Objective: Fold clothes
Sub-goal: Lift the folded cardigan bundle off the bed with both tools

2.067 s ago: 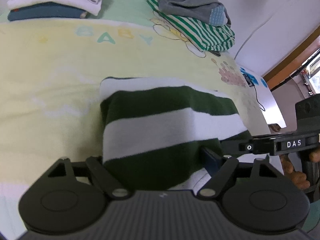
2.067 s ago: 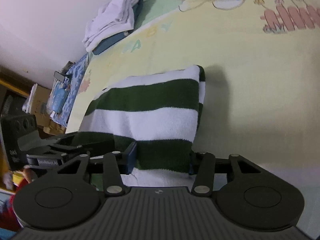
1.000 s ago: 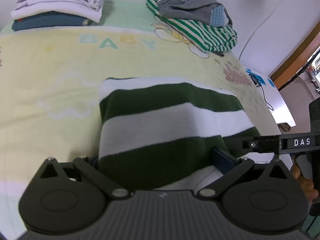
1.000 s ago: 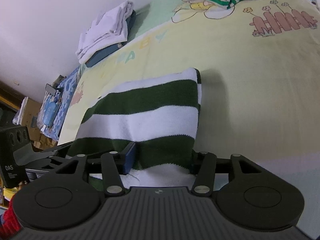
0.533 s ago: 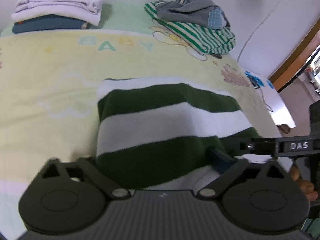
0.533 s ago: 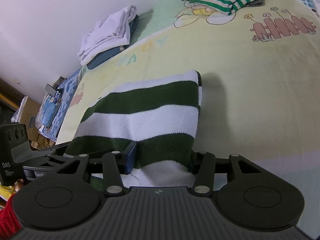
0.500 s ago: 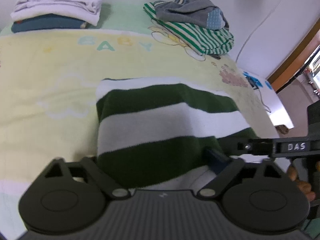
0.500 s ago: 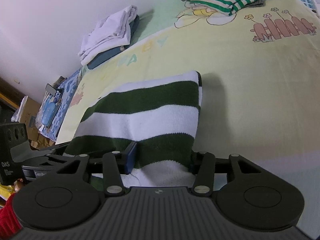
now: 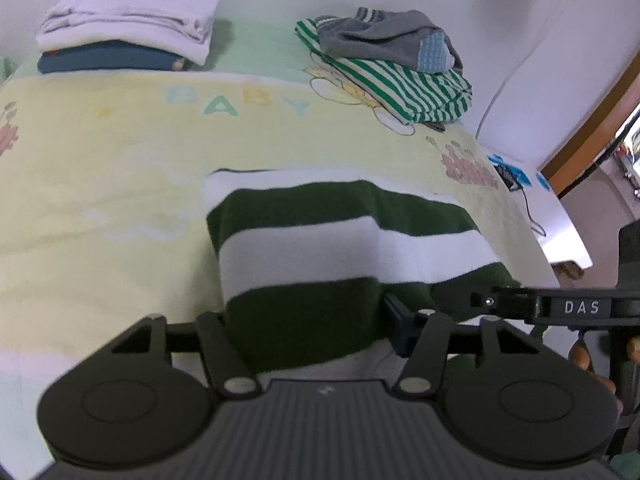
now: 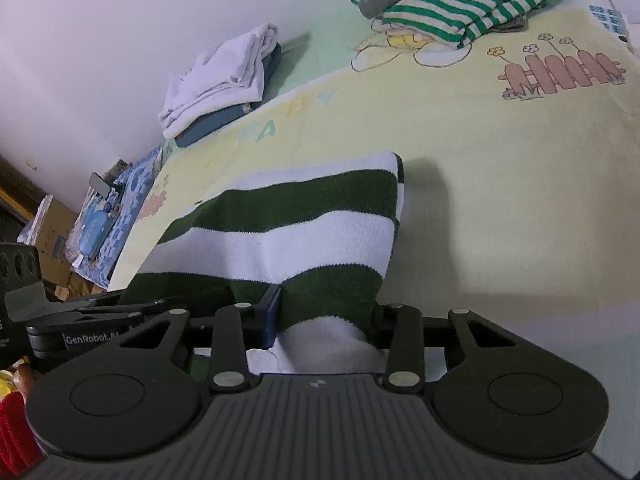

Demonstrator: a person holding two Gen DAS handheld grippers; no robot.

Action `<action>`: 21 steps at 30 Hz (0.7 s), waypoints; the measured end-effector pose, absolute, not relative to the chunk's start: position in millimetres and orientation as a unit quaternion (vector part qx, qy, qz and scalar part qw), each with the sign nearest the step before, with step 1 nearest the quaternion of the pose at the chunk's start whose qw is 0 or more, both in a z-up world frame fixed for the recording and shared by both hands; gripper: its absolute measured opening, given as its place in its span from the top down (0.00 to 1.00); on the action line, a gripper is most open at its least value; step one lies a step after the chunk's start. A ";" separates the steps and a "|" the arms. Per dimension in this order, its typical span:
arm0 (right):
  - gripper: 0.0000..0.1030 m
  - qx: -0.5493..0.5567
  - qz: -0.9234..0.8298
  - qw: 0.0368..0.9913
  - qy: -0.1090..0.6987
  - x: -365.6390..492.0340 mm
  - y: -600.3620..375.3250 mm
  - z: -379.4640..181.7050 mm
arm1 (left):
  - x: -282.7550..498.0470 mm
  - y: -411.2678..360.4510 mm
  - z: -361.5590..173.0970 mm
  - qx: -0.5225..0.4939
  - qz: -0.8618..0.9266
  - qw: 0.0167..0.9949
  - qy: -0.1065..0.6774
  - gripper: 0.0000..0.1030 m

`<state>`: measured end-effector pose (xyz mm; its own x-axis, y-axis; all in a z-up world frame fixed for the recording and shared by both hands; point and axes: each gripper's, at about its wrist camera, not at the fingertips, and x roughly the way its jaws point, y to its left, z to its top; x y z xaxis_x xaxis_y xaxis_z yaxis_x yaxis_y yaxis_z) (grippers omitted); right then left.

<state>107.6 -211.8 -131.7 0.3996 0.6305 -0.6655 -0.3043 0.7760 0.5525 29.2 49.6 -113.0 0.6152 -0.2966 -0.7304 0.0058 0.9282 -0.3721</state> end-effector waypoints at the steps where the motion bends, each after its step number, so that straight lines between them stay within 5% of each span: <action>1: 0.62 0.177 0.287 0.818 0.466 107.1 -212.6 -131.7 | 28.8 52.3 -113.1 -0.178 -0.085 0.881 0.429 0.50; 13: 0.66 0.214 0.301 0.813 0.451 103.8 -220.2 -127.9 | 24.6 55.0 -99.6 -0.189 -0.081 0.883 0.422 0.59; 21: 0.66 0.228 0.302 0.804 0.460 106.2 -221.1 -129.6 | 28.3 53.1 -103.1 -0.178 -0.071 0.881 0.433 0.55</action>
